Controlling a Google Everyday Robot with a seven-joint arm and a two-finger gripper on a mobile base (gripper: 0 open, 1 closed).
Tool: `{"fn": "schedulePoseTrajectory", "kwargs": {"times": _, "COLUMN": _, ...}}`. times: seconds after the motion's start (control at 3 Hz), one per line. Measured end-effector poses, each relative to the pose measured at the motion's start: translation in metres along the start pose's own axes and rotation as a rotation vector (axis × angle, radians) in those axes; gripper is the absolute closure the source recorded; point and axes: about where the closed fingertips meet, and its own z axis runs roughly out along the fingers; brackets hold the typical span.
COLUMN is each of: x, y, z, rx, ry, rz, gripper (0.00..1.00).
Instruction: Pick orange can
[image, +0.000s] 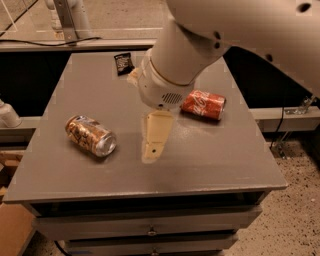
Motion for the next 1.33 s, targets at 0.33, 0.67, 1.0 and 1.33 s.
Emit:
{"fn": "schedulePoseTrajectory", "kwargs": {"times": 0.33, "x": -0.023, "y": -0.007, "z": 0.03, "rx": -0.023, "ry": 0.015, "rz": 0.036, "gripper": 0.0}}
{"fn": "schedulePoseTrajectory", "kwargs": {"times": 0.67, "x": -0.042, "y": -0.01, "z": 0.058, "rx": -0.045, "ry": 0.021, "rz": 0.109, "gripper": 0.0}}
{"fn": "schedulePoseTrajectory", "kwargs": {"times": 1.0, "x": -0.053, "y": -0.011, "z": 0.082, "rx": -0.05, "ry": 0.005, "rz": 0.187, "gripper": 0.0}}
{"fn": "schedulePoseTrajectory", "kwargs": {"times": 1.33, "x": -0.057, "y": -0.015, "z": 0.101, "rx": -0.022, "ry": -0.008, "rz": 0.231, "gripper": 0.0}}
